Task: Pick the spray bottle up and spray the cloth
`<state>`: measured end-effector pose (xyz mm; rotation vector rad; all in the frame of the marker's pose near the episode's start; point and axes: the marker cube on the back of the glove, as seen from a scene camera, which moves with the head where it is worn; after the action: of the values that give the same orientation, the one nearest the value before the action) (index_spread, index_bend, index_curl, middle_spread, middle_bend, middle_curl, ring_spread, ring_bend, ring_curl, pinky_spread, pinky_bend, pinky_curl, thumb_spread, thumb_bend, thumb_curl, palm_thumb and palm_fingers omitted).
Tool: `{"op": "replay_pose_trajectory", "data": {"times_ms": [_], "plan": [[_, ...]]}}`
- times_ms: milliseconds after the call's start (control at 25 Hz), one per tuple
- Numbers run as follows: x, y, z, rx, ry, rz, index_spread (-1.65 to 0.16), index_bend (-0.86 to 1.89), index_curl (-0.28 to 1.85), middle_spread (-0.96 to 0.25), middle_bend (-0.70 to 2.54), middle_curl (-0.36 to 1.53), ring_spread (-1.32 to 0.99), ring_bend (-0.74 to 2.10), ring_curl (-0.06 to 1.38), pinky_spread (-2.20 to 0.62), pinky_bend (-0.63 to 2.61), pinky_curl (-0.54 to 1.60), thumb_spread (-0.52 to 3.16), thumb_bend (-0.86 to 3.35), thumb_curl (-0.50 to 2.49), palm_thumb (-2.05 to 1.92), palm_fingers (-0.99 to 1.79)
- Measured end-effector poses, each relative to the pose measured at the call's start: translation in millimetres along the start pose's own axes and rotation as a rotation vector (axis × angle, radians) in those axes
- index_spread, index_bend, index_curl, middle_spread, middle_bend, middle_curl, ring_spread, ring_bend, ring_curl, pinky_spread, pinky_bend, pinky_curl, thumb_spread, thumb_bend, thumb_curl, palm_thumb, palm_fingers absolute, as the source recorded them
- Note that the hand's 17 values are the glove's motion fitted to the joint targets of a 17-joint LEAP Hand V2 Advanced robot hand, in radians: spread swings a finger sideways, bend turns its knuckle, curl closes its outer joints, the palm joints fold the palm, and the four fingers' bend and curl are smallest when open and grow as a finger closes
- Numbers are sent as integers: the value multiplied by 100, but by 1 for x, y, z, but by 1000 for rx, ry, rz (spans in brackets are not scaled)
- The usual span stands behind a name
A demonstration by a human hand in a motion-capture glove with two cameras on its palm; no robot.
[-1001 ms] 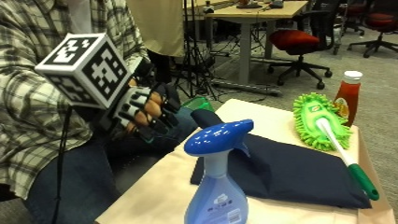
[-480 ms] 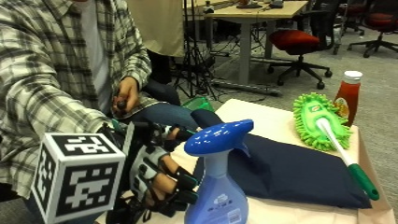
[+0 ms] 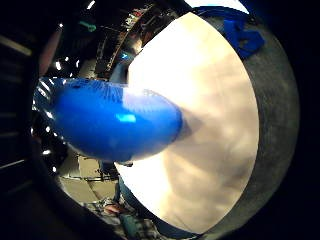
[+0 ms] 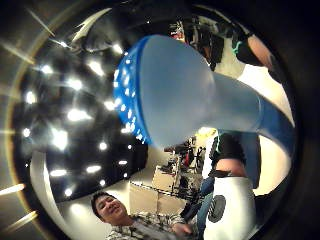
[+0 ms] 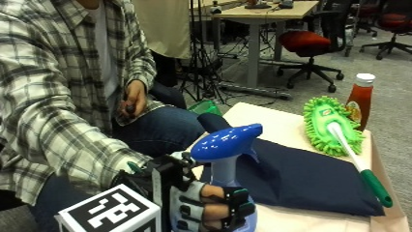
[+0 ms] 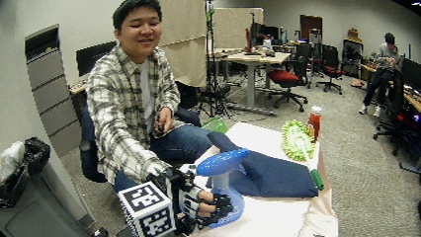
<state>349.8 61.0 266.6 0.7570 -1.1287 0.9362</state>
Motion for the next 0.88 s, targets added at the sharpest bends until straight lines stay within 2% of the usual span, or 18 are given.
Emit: {"op": "replay_pose_trajectory", "data": {"times_ms": [120,520,680,881], "plan": [[25,-15,-20,22,-20,4,-28,21,32,-7,24,36,-10,43,33,11,17,28,97,9,52,91,75],[21,-39,-14,-65,-68,-47,-28,14,33,-9,25,39,-15,44,36,6,25,31,72,4,59,102,102],[17,-48,-7,-63,-107,-52,-27,26,38,-11,37,43,-15,36,36,4,14,30,58,3,63,107,116],[15,-58,2,-57,-84,-12,-28,33,43,-14,47,48,-18,38,38,0,14,29,42,2,67,111,126]]}}
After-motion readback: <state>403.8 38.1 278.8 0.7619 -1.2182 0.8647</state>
